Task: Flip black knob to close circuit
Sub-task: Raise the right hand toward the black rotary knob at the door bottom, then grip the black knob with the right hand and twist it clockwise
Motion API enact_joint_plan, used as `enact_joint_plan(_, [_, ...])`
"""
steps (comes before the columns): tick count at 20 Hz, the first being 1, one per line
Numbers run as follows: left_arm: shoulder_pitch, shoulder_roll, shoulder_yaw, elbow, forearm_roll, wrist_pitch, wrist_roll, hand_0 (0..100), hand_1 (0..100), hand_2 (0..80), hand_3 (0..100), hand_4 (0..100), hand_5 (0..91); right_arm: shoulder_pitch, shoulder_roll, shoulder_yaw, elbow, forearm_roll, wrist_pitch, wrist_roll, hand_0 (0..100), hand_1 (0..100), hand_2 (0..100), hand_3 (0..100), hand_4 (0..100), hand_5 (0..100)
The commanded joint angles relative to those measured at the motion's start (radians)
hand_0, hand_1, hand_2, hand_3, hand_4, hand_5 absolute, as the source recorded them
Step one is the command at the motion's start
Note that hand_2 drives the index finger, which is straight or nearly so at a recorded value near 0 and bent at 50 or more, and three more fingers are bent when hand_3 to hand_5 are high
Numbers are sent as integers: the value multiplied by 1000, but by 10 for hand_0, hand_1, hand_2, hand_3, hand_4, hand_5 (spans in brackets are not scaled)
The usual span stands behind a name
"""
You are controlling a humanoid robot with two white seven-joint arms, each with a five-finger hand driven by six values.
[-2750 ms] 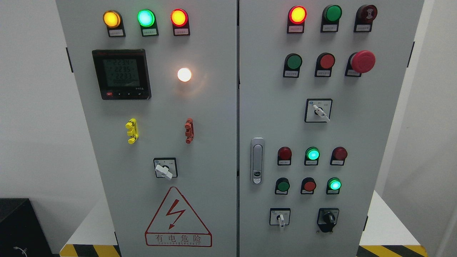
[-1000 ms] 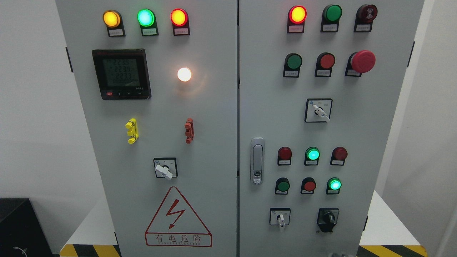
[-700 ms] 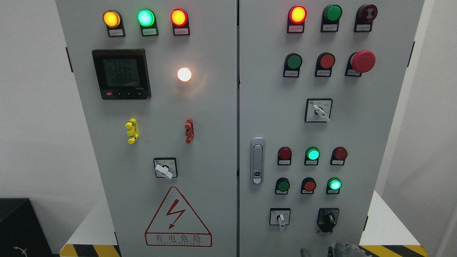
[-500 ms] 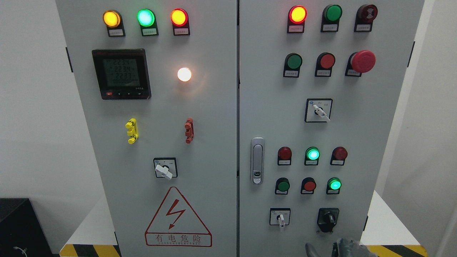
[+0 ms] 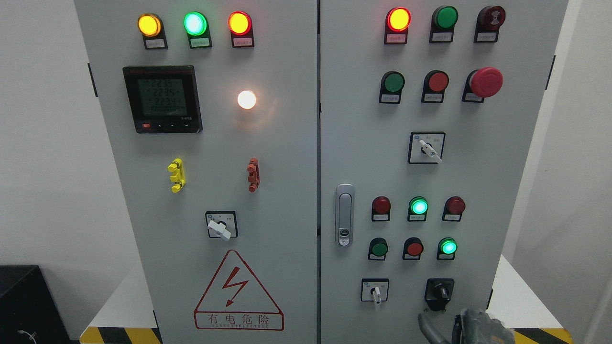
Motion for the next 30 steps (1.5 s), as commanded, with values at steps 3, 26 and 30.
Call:
enact_joint_plan(3, [20, 0, 0, 0, 0, 1, 0, 120, 556, 0, 0, 0, 0, -40, -47, -35, 52, -11, 1, 3, 0, 26, 890, 1000, 882, 880])
enact_joint_plan(26, [22, 0, 0, 0, 0, 1, 0, 120, 556, 0, 0, 0, 0, -75, -86, -35, 76, -56, 9, 4, 0, 32, 892, 1000, 888, 882])
enact_joint_plan(30, [22, 0, 0, 0, 0, 1, 0, 120, 556, 0, 0, 0, 0, -78, -97, -35, 75, -62, 11, 4, 0, 32, 892, 1000, 889, 882])
